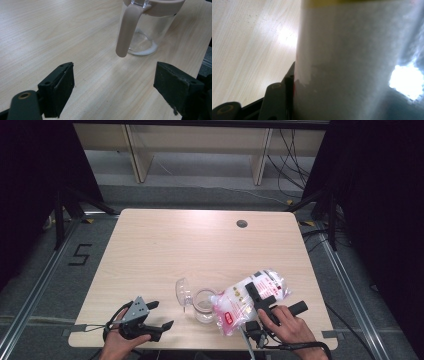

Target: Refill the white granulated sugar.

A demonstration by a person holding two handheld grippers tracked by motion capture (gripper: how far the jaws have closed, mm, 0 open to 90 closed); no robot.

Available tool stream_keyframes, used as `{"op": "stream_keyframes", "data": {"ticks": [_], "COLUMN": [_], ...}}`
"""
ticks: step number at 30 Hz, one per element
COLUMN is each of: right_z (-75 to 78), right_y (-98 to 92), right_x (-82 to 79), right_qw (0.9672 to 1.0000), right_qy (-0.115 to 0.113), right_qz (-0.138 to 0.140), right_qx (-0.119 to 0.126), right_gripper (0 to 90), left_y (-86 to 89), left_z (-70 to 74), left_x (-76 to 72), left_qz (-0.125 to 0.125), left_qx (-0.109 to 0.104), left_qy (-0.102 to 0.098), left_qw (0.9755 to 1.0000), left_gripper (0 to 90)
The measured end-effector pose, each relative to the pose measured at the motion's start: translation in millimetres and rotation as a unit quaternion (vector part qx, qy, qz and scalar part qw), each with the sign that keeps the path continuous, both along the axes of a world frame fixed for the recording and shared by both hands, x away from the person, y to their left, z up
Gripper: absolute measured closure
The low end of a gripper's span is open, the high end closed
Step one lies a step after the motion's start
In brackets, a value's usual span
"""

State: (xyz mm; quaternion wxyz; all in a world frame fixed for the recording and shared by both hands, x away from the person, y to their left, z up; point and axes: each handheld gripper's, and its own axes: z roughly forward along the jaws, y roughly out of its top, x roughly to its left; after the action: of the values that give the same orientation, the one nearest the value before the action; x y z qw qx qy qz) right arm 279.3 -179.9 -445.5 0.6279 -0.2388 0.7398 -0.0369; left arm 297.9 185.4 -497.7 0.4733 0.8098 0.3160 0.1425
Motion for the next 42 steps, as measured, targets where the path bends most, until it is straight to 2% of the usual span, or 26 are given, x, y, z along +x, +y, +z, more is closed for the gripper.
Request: {"op": "stream_keyframes", "data": {"ticks": [1, 2, 5, 6, 8, 15, 16, 17, 18, 19, 23, 26, 33, 36, 37, 42], "right_z": [0.0, 0.7, 1.1, 1.3, 0.1, 1.3, -2.3, -0.2, 3.9, 2.2, 3.8, 1.8, 3.0, 4.2, 3.3, 4.7], "right_y": [0.0, 0.1, 0.6, 0.9, 1.1, 3.3, 0.7, 2.0, 5.1, 3.7, 4.1, 4.2, 7.3, 7.2, 6.3, 5.5], "right_x": [0.0, -0.3, 0.3, -0.1, -0.9, -0.5, -1.8, -1.0, 0.5, 0.0, 0.7, -0.1, 2.4, 3.8, 3.8, 5.5], "right_qw": [1.0000, 1.0000, 1.0000, 0.9999, 1.0000, 0.9998, 0.9999, 1.0000, 0.9993, 0.9998, 0.9996, 0.9999, 0.9998, 0.9996, 0.9998, 0.9998], "right_qy": [0.000, -0.002, 0.000, -0.003, -0.002, -0.003, 0.002, 0.000, -0.007, -0.005, -0.009, -0.007, -0.005, -0.007, -0.007, -0.006], "right_qz": [0.000, 0.001, 0.005, 0.007, 0.003, 0.012, -0.004, 0.004, 0.021, 0.013, 0.016, 0.004, 0.014, 0.013, 0.008, 0.011], "right_qx": [0.000, -0.003, -0.006, -0.008, -0.006, -0.017, 0.012, -0.001, -0.029, -0.016, -0.020, -0.011, -0.014, -0.024, -0.017, -0.018], "right_gripper": [47.5, 47.6, 47.7, 47.7, 47.9, 48.1, 48.2, 48.2, 48.3, 48.3, 48.4, 48.5, 48.7, 48.9, 48.9, 49.0], "left_y": [0.0, -2.1, -1.9, -0.3, -2.1, -1.6, -1.7, -1.8, -1.9, -2.0, -1.8, -2.1, -2.1, -2.3, -2.3, -1.8], "left_z": [0.0, -1.0, -0.7, 0.1, -0.8, -1.0, -1.0, -1.1, -1.2, -1.2, -1.2, -1.5, -1.9, -2.0, -2.1, -1.9], "left_x": [0.0, -1.4, -1.5, -1.0, -1.8, -1.2, -1.4, -1.5, -1.6, -1.6, -1.5, -1.4, -1.3, -1.5, -1.3, -1.5], "left_qz": [0.000, 0.009, 0.010, 0.005, 0.010, 0.005, 0.006, 0.006, 0.007, 0.007, 0.006, 0.008, 0.008, 0.009, 0.009, 0.011], "left_qx": [0.000, -0.014, -0.012, 0.000, -0.013, -0.007, -0.007, -0.007, -0.007, -0.008, -0.006, -0.006, -0.008, -0.008, -0.009, -0.004], "left_qy": [0.000, 0.007, 0.006, 0.004, 0.008, 0.006, 0.007, 0.007, 0.008, 0.008, 0.007, 0.006, 0.008, 0.008, 0.008, 0.009], "left_qw": [1.0000, 0.9998, 0.9999, 1.0000, 0.9998, 0.9999, 0.9999, 0.9999, 0.9999, 0.9999, 0.9999, 0.9999, 0.9999, 0.9999, 0.9999, 0.9999], "left_gripper": [16.3, 16.3, 16.3, 16.3, 16.3, 16.3, 16.3, 16.3, 16.3, 16.3, 16.3, 16.3, 16.3, 16.3, 16.3, 16.3]}}
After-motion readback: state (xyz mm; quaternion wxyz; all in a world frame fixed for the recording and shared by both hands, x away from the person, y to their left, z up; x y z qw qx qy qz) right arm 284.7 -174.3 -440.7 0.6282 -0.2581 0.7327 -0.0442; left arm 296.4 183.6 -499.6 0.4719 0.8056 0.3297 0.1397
